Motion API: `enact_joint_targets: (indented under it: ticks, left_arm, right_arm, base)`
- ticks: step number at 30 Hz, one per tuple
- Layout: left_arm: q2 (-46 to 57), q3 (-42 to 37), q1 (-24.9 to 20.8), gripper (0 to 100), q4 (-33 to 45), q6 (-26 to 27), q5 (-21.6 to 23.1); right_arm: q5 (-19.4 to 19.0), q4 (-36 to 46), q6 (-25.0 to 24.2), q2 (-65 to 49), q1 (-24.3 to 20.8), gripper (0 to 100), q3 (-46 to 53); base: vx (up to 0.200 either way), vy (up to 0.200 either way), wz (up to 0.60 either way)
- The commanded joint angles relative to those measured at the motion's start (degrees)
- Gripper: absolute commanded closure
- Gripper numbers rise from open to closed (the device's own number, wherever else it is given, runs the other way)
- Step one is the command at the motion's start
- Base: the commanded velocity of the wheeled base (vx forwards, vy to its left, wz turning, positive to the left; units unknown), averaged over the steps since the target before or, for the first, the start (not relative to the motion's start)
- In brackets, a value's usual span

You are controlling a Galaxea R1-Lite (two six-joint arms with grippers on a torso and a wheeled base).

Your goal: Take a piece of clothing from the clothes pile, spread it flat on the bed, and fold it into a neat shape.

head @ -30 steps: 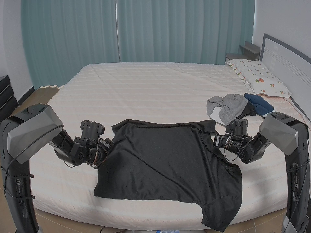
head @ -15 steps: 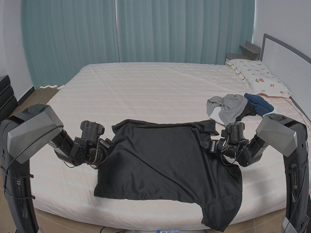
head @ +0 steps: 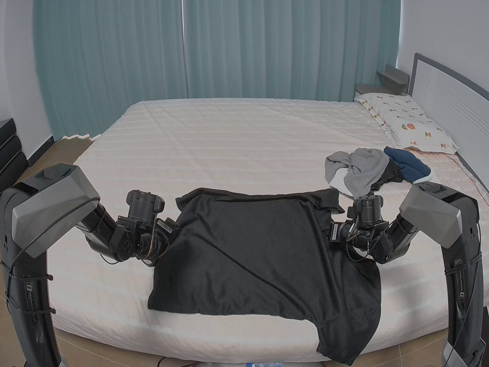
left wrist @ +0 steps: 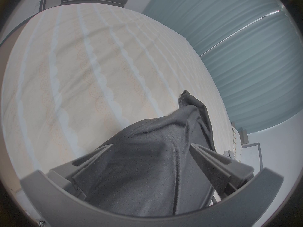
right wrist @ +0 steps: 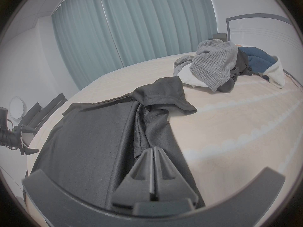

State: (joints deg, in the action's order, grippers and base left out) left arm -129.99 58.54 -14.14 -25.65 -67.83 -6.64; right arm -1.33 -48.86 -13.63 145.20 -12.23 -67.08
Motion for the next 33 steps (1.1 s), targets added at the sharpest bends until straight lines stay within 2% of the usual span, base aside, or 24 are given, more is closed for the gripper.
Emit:
enact_joint_targets:
  ticks: [1, 10, 20, 30, 31, 32, 33]
  left_arm:
    - [-0.18, 0.00, 0.08, 0, -0.02, -0.02, -0.04]
    - [-0.27, 0.00, 0.43, 0, -0.02, -0.02, -0.04]
    - [-0.18, 0.00, 1.05, 0, -0.02, -0.02, -0.04]
    - [-0.18, -1.06, 1.13, 0, -0.28, 0.06, -0.04]
    - [0.00, -1.50, 1.22, 0, -0.89, 0.33, -0.12]
    - [0.09, -1.76, 1.31, 0, -1.07, 0.42, -0.12]
    - [0.79, -2.82, 1.92, 0, -1.77, 0.77, -0.04]
  right_arm:
    - [-0.08, -0.36, 0.01, 0.34, 0.19, 100, -0.15]
    - [-0.25, -0.53, -0.08, -0.45, 0.71, 100, -0.42]
    - [-0.17, -0.53, -0.08, -0.53, 5.81, 100, -3.67]
    - [-0.78, -0.80, -0.17, -2.73, 6.43, 100, 0.46]
    - [-2.36, -0.97, -0.26, -4.49, 6.25, 100, 3.10]
    - [-2.71, -0.97, -0.26, -4.84, 6.25, 0, 3.63]
    - [-4.82, -0.97, -0.78, -7.04, 6.07, 0, 6.53]
  base:
    - [0.000, 0.000, 0.00]
    - [0.000, 0.000, 0.00]
    - [0.000, 0.000, 0.00]
    - [0.000, 0.000, 0.00]
    - [0.000, 0.000, 0.00]
    - [0.000, 0.000, 0.00]
    - [0.000, 0.000, 0.00]
